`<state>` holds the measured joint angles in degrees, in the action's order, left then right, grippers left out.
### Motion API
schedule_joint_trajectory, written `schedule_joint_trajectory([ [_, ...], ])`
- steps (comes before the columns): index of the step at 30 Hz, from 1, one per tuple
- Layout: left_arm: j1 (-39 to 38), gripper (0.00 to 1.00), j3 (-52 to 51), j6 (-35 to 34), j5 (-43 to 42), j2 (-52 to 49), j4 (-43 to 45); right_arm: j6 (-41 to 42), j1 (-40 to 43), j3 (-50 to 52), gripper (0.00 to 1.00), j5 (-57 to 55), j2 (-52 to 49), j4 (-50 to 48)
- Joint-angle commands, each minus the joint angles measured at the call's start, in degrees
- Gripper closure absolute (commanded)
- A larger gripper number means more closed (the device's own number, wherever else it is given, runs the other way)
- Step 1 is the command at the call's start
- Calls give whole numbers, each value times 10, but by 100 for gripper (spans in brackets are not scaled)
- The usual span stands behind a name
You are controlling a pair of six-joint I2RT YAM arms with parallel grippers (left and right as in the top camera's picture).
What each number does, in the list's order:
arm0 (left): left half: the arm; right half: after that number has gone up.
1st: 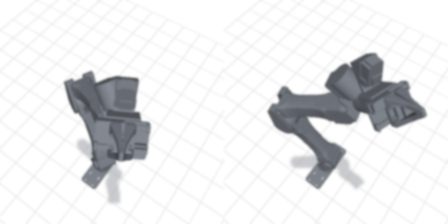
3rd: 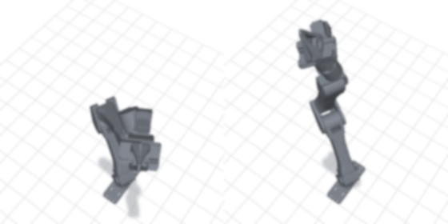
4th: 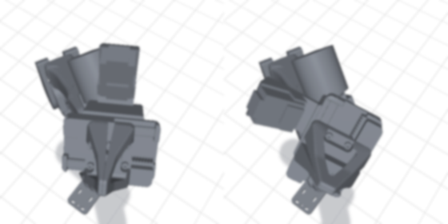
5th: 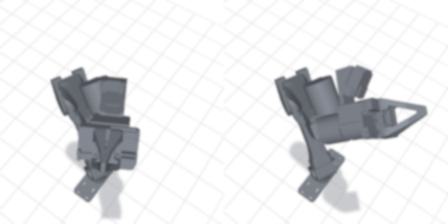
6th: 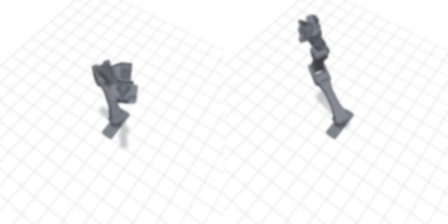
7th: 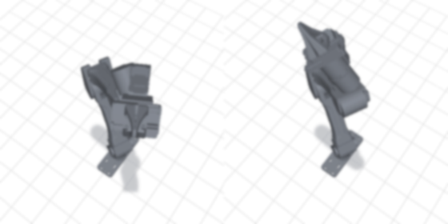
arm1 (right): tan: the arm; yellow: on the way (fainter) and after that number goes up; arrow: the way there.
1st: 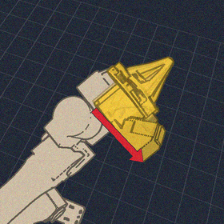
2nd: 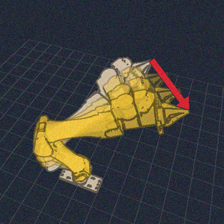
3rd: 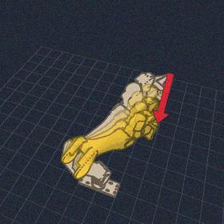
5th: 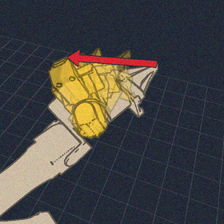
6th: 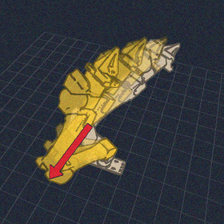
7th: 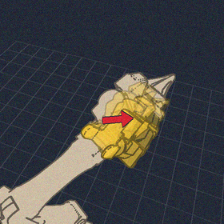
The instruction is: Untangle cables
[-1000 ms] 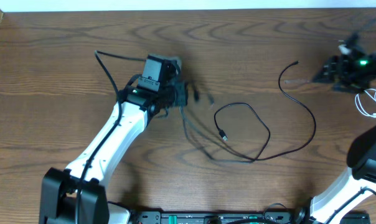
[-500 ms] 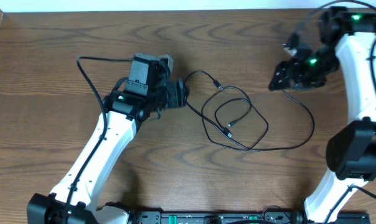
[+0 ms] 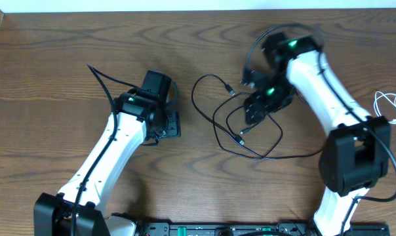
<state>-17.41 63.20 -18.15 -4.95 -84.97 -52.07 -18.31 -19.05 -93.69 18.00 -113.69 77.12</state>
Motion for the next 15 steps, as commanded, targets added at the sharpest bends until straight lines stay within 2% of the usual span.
schedule_joint_trajectory([
  [1, 15, 34, 4, -8, 29, -5, -1, -5, -38, 48, 26, -5, 1, -39],
  [6, 59, 34, 4, -29, 31, -5, -3, -3, -101, 112, 35, -5, 1, -144],
  [12, 114, 35, 4, -49, 24, -5, -9, 59, -146, 153, 34, -49, 1, -245],
  [15, 124, 35, 4, -49, 24, -5, -17, 70, -162, 172, 36, -64, 1, -289],
])
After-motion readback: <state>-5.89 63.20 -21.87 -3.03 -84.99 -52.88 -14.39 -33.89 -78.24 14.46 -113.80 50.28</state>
